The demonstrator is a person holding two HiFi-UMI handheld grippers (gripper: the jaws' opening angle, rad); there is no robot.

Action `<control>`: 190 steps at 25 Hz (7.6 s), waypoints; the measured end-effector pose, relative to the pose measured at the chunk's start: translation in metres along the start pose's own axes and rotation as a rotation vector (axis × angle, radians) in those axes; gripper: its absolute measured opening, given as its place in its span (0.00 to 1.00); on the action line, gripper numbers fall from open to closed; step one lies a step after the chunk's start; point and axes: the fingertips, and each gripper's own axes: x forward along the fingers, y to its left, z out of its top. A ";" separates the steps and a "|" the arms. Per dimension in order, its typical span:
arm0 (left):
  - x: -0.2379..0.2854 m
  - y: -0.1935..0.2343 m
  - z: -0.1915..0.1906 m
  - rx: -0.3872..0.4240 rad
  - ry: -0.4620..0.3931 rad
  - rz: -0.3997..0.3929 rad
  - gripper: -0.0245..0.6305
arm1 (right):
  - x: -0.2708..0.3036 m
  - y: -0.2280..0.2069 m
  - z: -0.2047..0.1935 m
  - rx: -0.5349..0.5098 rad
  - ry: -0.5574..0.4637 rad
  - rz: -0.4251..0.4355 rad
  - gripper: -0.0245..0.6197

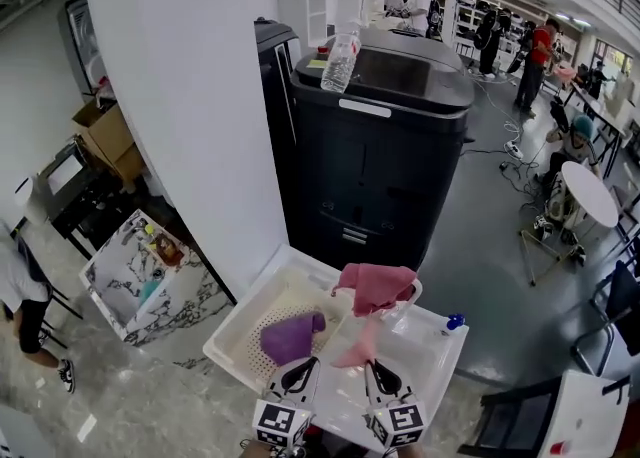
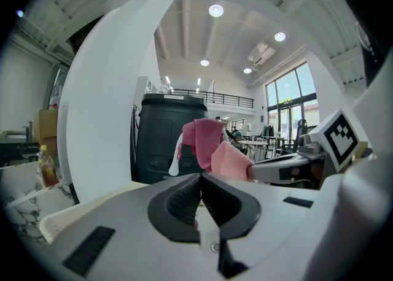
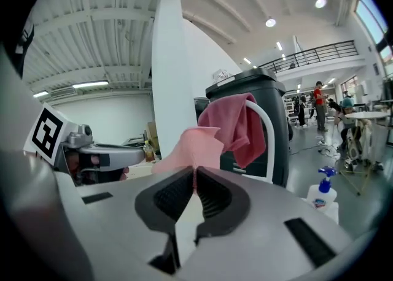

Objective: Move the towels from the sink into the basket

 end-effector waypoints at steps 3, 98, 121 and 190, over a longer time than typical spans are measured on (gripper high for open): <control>-0.014 0.019 0.005 0.001 -0.018 0.046 0.05 | 0.014 0.016 0.008 -0.017 -0.014 0.044 0.10; 0.008 -0.014 0.009 0.014 -0.017 -0.227 0.05 | -0.025 -0.008 -0.003 0.061 -0.042 -0.228 0.09; 0.038 0.000 0.018 0.038 0.018 -0.075 0.05 | 0.016 -0.067 0.085 -0.046 -0.145 -0.146 0.10; -0.047 0.059 0.024 -0.022 -0.069 0.261 0.05 | 0.031 0.046 0.262 -0.348 -0.400 0.156 0.10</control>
